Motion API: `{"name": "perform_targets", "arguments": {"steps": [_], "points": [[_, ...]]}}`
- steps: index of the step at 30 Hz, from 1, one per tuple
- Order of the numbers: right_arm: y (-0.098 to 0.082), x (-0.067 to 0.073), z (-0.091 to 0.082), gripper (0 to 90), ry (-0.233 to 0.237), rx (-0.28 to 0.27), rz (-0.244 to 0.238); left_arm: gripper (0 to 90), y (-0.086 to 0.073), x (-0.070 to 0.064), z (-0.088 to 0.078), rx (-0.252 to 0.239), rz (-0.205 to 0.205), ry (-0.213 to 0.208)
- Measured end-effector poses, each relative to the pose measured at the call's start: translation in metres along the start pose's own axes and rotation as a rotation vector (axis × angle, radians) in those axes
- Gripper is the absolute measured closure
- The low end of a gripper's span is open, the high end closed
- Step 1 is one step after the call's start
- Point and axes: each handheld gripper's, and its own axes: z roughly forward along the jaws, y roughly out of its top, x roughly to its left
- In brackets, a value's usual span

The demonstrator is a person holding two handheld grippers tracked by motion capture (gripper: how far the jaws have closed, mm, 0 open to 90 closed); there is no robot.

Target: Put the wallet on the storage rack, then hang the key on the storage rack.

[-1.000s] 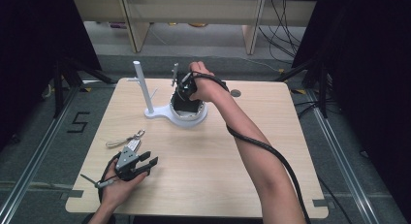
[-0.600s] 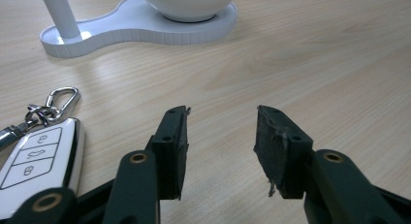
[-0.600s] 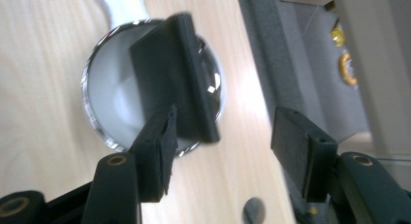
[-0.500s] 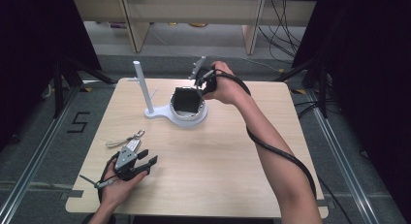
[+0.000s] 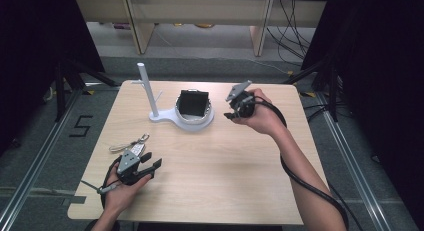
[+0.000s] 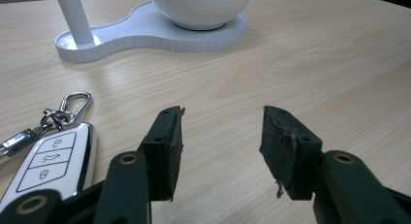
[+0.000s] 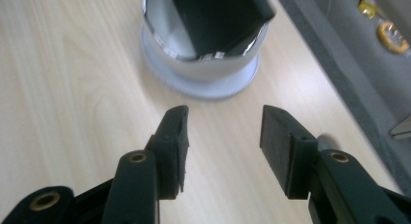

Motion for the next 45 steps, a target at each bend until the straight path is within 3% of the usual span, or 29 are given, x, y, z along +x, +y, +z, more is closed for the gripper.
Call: {"name": "perform_targets", "arguments": {"steps": [1, 6, 9, 12, 13, 14, 16, 17, 18, 20, 24, 27, 30, 32, 34, 35, 36, 40, 44, 45], "points": [[-0.016, 0.005, 0.000, 54.2, 0.009, 0.005, 0.016, 49.4, 0.001, 0.000, 0.000, -0.005, 0.004, -0.002], [-0.050, 0.014, -0.004, 54.1, 0.004, -0.011, 0.098, 49.4, 0.001, -0.001, -0.001, -0.006, 0.037, 0.026], [-0.072, 0.020, -0.007, 54.8, -0.003, -0.030, 0.134, 49.5, 0.001, 0.001, -0.003, -0.015, 0.028, 0.029], [-0.091, 0.026, -0.012, 55.4, -0.013, -0.065, 0.204, 49.3, 0.002, 0.003, -0.004, -0.018, 0.023, 0.032], [-0.091, 0.026, -0.012, 55.4, -0.013, -0.065, 0.204, 49.3, 0.002, 0.003, -0.005, -0.023, 0.013, 0.033], [-0.103, 0.030, -0.015, 54.9, -0.023, -0.095, 0.260, 49.3, 0.002, 0.004, -0.005, -0.025, 0.011, 0.029], [-0.108, 0.031, -0.016, 54.4, -0.033, -0.120, 0.280, 49.2, 0.003, 0.004, -0.005, -0.020, 0.001, 0.035], [-0.114, 0.034, -0.017, 54.0, -0.026, -0.123, 0.322, 49.2, 0.003, 0.004, -0.005, -0.018, -0.003, 0.035], [-0.125, 0.037, -0.019, 52.7, -0.052, -0.158, 0.360, 49.3, 0.003, 0.005, -0.005, -0.019, -0.003, 0.033], [-0.131, 0.039, -0.019, 52.1, -0.060, -0.168, 0.382, 49.3, 0.003, 0.005, -0.004, -0.020, -0.007, 0.036], [-0.156, 0.049, -0.022, 50.9, -0.072, -0.193, 0.492, 49.4, 0.004, 0.005, -0.005, -0.016, -0.012, 0.046], [-0.168, 0.053, -0.024, 50.6, -0.093, -0.210, 0.538, 49.4, 0.005, 0.006, -0.006, -0.013, -0.011, 0.051], [-0.179, 0.056, -0.024, 50.5, -0.126, -0.196, 0.541, 49.1, 0.007, 0.008, -0.007, -0.001, -0.016, 0.047], [-0.183, 0.059, -0.024, 50.5, -0.126, -0.180, 0.592, 49.1, 0.008, 0.011, -0.008, 0.008, -0.014, 0.049], [-0.187, 0.058, -0.023, 50.5, -0.139, -0.195, 0.572, 49.0, 0.010, 0.013, -0.009, 0.011, -0.019, 0.051], [-0.186, 0.060, -0.022, 50.5, -0.133, -0.187, 0.596, 49.0, 0.011, 0.015, -0.009, 0.016, -0.020, 0.058], [-0.187, 0.060, -0.022, 50.4, -0.138, -0.179, 0.574, 49.0, 0.012, 0.016, -0.010, 0.018, -0.022, 0.059], [-0.187, 0.063, -0.019, 50.3, -0.137, -0.175, 0.576, 49.6, 0.018, 0.021, -0.010, 0.042, -0.021, 0.069], [-0.187, 0.062, -0.021, 50.1, -0.137, -0.178, 0.547, 50.3, 0.034, 0.037, -0.008, 0.143, 0.009, 0.085], [-0.186, 0.061, -0.022, 50.0, -0.101, -0.179, 0.554, 50.8, 0.037, 0.041, -0.007, 0.165, 0.015, 0.088]]}}
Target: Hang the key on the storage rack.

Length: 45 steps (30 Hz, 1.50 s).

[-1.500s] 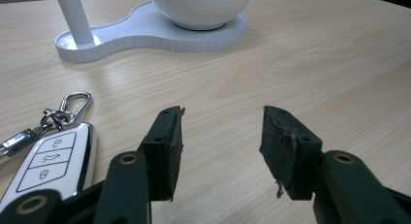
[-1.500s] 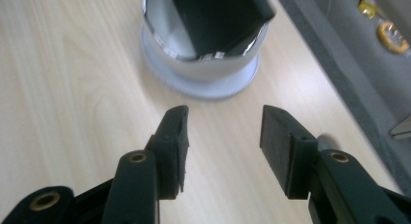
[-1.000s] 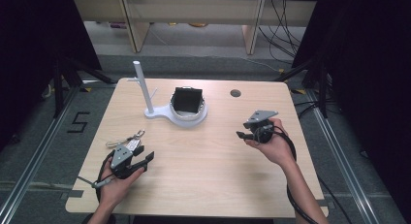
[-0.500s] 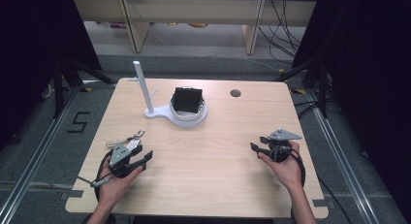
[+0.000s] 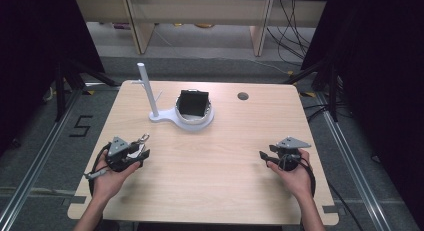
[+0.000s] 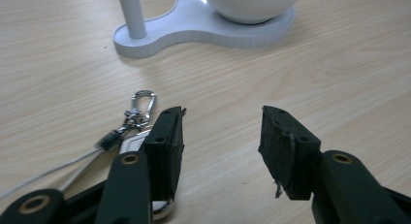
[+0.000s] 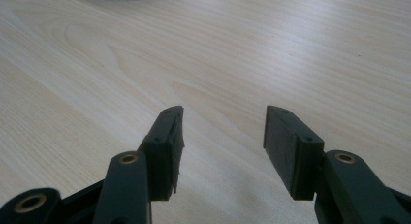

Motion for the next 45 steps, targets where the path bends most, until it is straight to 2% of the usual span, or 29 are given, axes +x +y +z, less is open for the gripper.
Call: {"name": "perform_targets", "arguments": {"steps": [1, 2, 3, 5, 6, 8, 10, 11, 12, 13, 14, 15, 16, 17, 18, 19, 20, 22, 24, 27, 29, 32, 33, 36, 37, 38, 45], "points": [[0.000, 0.000, -0.001, 49.9, -0.001, -0.003, 0.000, 51.3, 0.003, 0.003, 0.001, 0.023, -0.002, -0.001], [0.000, 0.001, -0.002, 49.9, -0.026, -0.012, 0.010, 51.8, 0.007, 0.008, 0.001, 0.063, 0.020, -0.001], [0.000, -0.001, -0.003, 49.9, -0.028, -0.021, -0.003, 52.2, 0.011, 0.014, 0.003, 0.107, 0.020, 0.000], [0.001, -0.002, -0.004, 49.9, -0.026, -0.012, 0.001, 52.7, 0.018, 0.023, 0.006, 0.172, 0.035, -0.006], [0.000, -0.002, -0.005, 49.9, -0.020, -0.003, 0.008, 53.8, 0.023, 0.027, 0.012, 0.171, 0.000, 0.004], [0.000, -0.003, -0.004, 49.9, -0.015, -0.002, 0.008, 55.9, 0.033, 0.036, 0.019, 0.261, -0.003, 0.003], [0.000, -0.004, -0.004, 50.0, -0.019, -0.006, -0.004, 59.2, 0.042, 0.043, 0.030, 0.319, -0.002, 0.004], [0.000, -0.004, -0.004, 50.0, -0.019, -0.006, -0.004, 59.2, 0.042, 0.043, 0.030, 0.319, -0.002, 0.004], [0.001, -0.004, -0.005, 49.9, -0.020, 0.000, -0.009, 59.2, 0.048, 0.047, 0.035, 0.381, -0.002, -0.012], [0.002, -0.004, -0.005, 49.9, -0.014, 0.002, -0.013, 58.9, 0.055, 0.051, 0.044, 0.464, 0.006, -0.021], [0.002, -0.003, -0.005, 49.9, -0.013, 0.000, -0.009, 59.0, 0.055, 0.051, 0.044, 0.464, 0.006, -0.021], [0.002, -0.002, -0.006, 49.9, -0.008, 0.008, 0.002, 58.9, 0.064, 0.051, 0.053, 0.560, 0.025, -0.013], [0.002, -0.004, -0.006, 49.9, -0.013, 0.002, -0.023, 58.7, 0.068, 0.052, 0.059, 0.590, 0.050, -0.015], [0.002, -0.004, -0.006, 49.9, -0.013, 0.002, -0.023, 58.8, 0.068, 0.052, 0.059, 0.590, 0.050, -0.015], [0.002, -0.004, -0.006, 49.9, -0.008, 0.004, -0.009, 59.2, 0.073, 0.053, 0.067, 0.603, 0.058, -0.008], [0.002, -0.002, -0.007, 49.9, -0.007, 0.011, 0.010, 59.3, 0.073, 0.053, 0.067, 0.603, 0.058, -0.008], [0.002, -0.002, -0.007, 49.9, -0.005, 0.011, 0.007, 59.4, 0.076, 0.052, 0.074, 0.623, 0.044, 0.000], [0.001, -0.002, -0.007, 49.9, -0.002, 0.016, 0.008, 59.5, 0.077, 0.050, 0.077, 0.633, 0.039, 0.007], [0.001, -0.002, -0.006, 49.9, 0.000, 0.014, 0.005, 59.5, 0.078, 0.050, 0.084, 0.668, 0.040, 0.007], [0.002, -0.003, -0.005, 49.9, 0.004, 0.010, -0.017, 58.4, 0.079, 0.051, 0.087, 0.672, 0.043, 0.009], [0.002, -0.001, -0.006, 49.9, 0.001, 0.018, 0.000, 58.4, 0.080, 0.053, 0.090, 0.665, 0.041, 0.016], [0.002, -0.001, -0.005, 49.9, 0.002, 0.019, 0.001, 58.8, 0.079, 0.055, 0.095, 0.677, 0.053, 0.026], [0.002, -0.001, -0.005, 49.9, 0.002, 0.019, 0.001, 58.9, 0.076, 0.052, 0.097, 0.663, 0.019, 0.026], [0.002, -0.003, -0.004, 49.8, 0.002, 0.015, -0.017, 59.2, 0.076, 0.052, 0.101, 0.689, 0.049, 0.021], [0.002, -0.003, -0.004, 49.8, 0.002, 0.015, -0.017, 59.3, 0.076, 0.052, 0.101, 0.689, 0.049, 0.021], [0.002, -0.002, -0.004, 49.9, 0.002, 0.016, -0.017, 59.3, 0.075, 0.051, 0.103, 0.685, 0.027, 0.022], [0.002, -0.003, -0.004, 49.8, 0.002, 0.014, -0.018, 61.8, 0.072, 0.054, 0.108, 0.722, 0.032, 0.004]]}}
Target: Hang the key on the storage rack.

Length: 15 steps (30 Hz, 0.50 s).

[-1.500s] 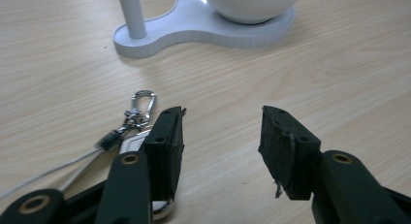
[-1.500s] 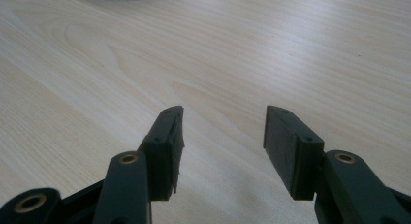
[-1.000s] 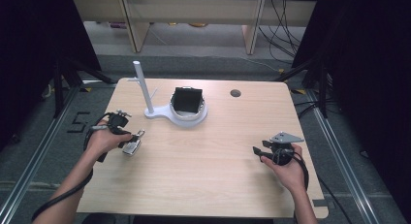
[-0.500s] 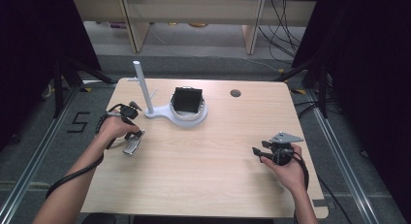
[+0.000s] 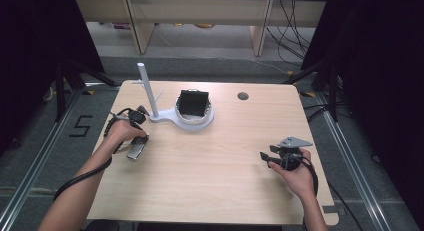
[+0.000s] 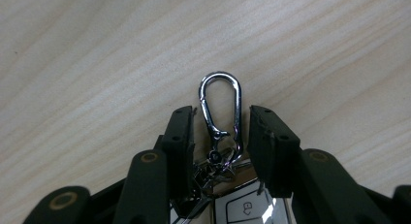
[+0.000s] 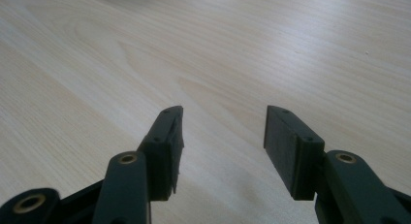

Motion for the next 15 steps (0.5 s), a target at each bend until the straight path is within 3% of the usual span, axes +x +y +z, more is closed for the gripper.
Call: {"name": "perform_targets", "arguments": {"steps": [2, 8, 9, 11, 12, 15], "points": [[0.0001, -0.0005, -0.0003, 49.8, 0.000, 0.001, 0.002, 64.7, 0.0013, 0.0019, -0.0017, 0.021, -0.030, -0.031], [0.0000, -0.0004, 0.0002, 49.7, 0.001, 0.003, 0.004, 70.9, 0.0019, 0.0048, -0.0023, 0.041, -0.057, -0.035], [-0.0005, 0.0016, 0.0009, 49.7, 0.003, 0.000, 0.023, 71.3, 0.0018, 0.0048, -0.0023, 0.044, -0.059, -0.035], [-0.0004, -0.0003, 0.0005, 49.7, -0.005, 0.000, -0.006, 72.1, 0.0022, 0.0033, -0.0020, 0.049, -0.039, -0.025], [-0.0008, 0.0020, 0.0008, 49.7, 0.004, 0.005, 0.022, 73.2, 0.0022, 0.0028, -0.0021, 0.056, -0.017, -0.010], [-0.0009, 0.0006, 0.0010, 49.7, 0.003, 0.003, 0.004, 74.7, 0.0013, 0.0024, -0.0012, 0.037, 0.023, -0.001]]}}
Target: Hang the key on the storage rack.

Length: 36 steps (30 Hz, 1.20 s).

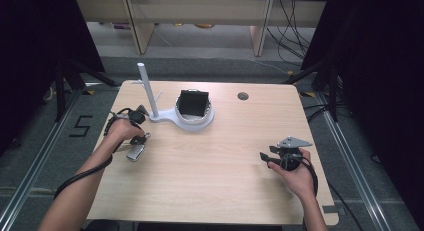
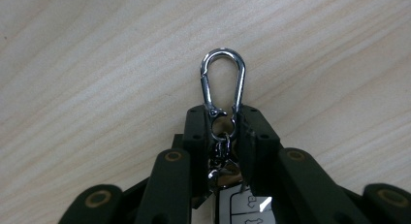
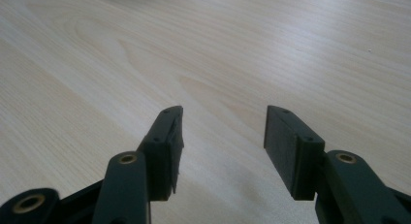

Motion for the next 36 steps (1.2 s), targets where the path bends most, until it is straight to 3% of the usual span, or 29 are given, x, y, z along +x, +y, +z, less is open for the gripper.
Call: {"name": "perform_targets", "arguments": {"steps": [9, 10, 13, 14, 17, 21, 23, 24, 27, 28, 32, 36], "points": [[0.000, 0.000, -0.001, 49.5, 0.003, 0.007, 0.002, 75.2, -0.006, -0.005, 0.000, -0.032, -0.012, 0.005], [0.000, 0.002, -0.001, 49.5, 0.004, 0.007, 0.019, 75.2, -0.009, -0.006, 0.000, -0.052, -0.021, 0.003], [0.000, 0.002, -0.001, 49.5, 0.002, 0.001, 0.020, 75.3, -0.011, -0.005, -0.002, -0.048, -0.003, 0.009], [0.000, 0.000, -0.002, 49.5, -0.006, 0.001, 0.004, 75.3, -0.016, -0.006, -0.002, -0.091, -0.012, 0.012], [0.000, -0.001, -0.002, 49.4, 0.000, -0.010, 0.010, 75.3, -0.020, -0.004, -0.002, -0.118, 0.038, 0.027], [0.000, -0.001, -0.003, 49.4, 0.000, 0.001, 0.015, 75.4, -0.037, -0.006, -0.001, -0.214, -0.004, 0.012], [0.000, -0.001, -0.003, 49.4, -0.001, 0.004, 0.016, 75.4, -0.040, -0.005, -0.002, -0.224, 0.004, 0.016], [0.000, -0.002, -0.003, 49.3, -0.006, -0.001, 0.005, 75.4, -0.046, -0.006, -0.001, -0.261, -0.010, 0.016], [0.000, 0.000, -0.002, 49.2, 0.001, 0.002, 0.017, 75.4, -0.052, -0.005, -0.002, -0.296, -0.017, 0.022], [0.000, 0.001, -0.003, 49.2, -0.007, 0.001, 0.026, 75.4, -0.057, -0.005, -0.002, -0.350, -0.029, 0.026], [0.001, 0.000, -0.003, 49.2, -0.011, -0.005, 0.006, 75.4, -0.064, -0.004, -0.007, -0.376, -0.024, 0.033], [0.000, 0.000, -0.003, 49.2, -0.013, -0.010, 0.005, 75.4, -0.075, -0.003, -0.012, -0.481, -0.066, 0.043]]}}
